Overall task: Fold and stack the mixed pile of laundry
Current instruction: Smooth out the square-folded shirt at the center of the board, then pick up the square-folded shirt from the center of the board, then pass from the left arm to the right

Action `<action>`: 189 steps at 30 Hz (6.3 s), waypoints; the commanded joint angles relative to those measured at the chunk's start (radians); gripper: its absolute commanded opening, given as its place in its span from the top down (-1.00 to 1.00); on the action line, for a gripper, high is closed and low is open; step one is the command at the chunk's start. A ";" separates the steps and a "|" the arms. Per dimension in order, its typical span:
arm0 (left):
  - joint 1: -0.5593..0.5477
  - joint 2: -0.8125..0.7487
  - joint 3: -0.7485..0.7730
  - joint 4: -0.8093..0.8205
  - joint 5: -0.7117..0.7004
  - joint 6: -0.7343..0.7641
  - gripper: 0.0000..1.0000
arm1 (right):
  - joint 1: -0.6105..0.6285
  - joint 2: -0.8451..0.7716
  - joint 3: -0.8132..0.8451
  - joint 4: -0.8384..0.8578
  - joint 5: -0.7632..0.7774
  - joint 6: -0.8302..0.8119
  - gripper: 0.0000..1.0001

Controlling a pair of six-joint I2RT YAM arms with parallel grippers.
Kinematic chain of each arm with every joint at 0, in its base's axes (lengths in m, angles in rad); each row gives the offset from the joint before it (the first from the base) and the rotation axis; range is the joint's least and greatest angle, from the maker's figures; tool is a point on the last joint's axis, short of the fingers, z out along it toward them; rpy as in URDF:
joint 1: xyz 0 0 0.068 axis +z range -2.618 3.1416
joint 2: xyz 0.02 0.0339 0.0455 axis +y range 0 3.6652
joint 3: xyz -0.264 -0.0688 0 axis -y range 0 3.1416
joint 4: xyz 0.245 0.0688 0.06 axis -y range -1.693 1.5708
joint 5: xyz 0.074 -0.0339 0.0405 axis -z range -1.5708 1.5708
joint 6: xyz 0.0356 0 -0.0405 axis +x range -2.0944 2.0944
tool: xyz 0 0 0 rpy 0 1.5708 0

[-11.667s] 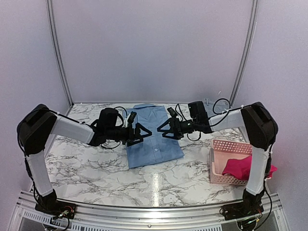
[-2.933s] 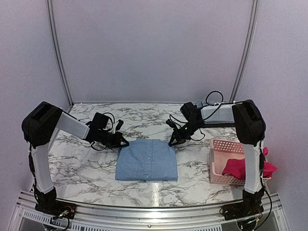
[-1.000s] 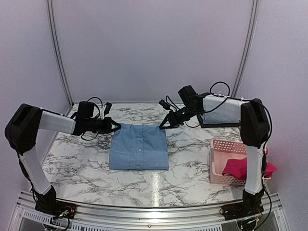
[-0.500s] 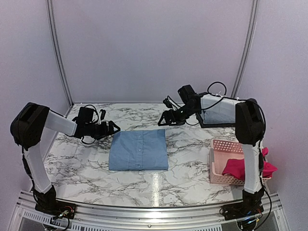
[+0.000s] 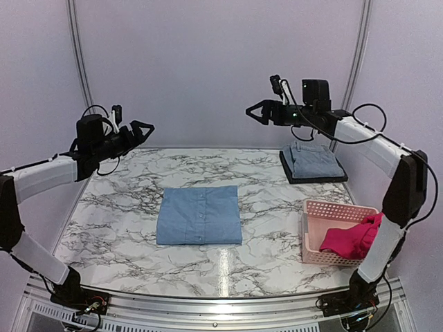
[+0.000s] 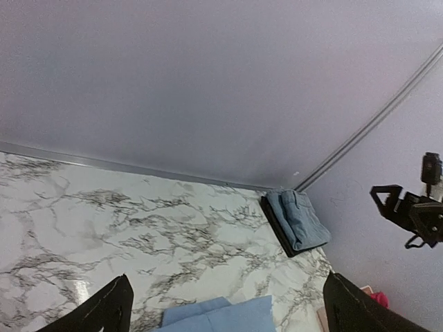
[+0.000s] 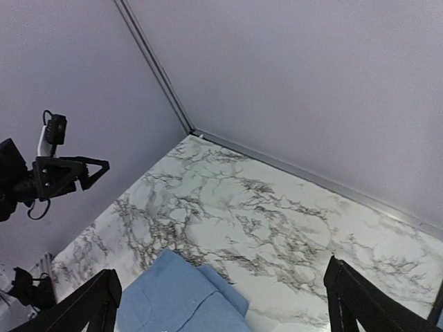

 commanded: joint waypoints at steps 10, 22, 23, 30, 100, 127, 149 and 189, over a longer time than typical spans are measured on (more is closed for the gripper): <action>-0.206 0.397 0.097 0.069 0.163 -0.256 -0.98 | 0.174 0.420 -0.066 0.499 -0.501 0.569 -0.97; -0.131 0.655 0.010 0.265 0.165 -0.398 -0.98 | 0.087 0.660 -0.205 0.653 -0.411 0.677 -0.88; -0.125 0.665 0.004 0.265 0.168 -0.392 -0.98 | 0.082 0.661 -0.217 0.651 -0.411 0.672 -0.88; -0.090 0.547 -0.017 0.205 0.189 -0.323 -0.98 | 0.045 0.568 -0.199 0.542 -0.415 0.577 -0.88; -0.317 0.347 -0.454 0.308 0.265 -0.319 -0.98 | 0.274 0.328 -0.733 0.702 -0.486 0.614 -0.93; -0.719 0.319 0.116 -0.430 -0.313 0.740 -0.34 | 0.047 -0.160 -0.706 0.185 -0.241 0.469 -0.86; -0.794 0.578 0.257 -0.364 -0.259 0.813 1.00 | 0.036 -0.103 -0.753 0.065 -0.182 0.549 -0.83; -0.747 0.251 0.027 -0.132 -0.309 0.506 -0.95 | 0.217 0.274 -0.447 0.176 -0.081 0.793 1.00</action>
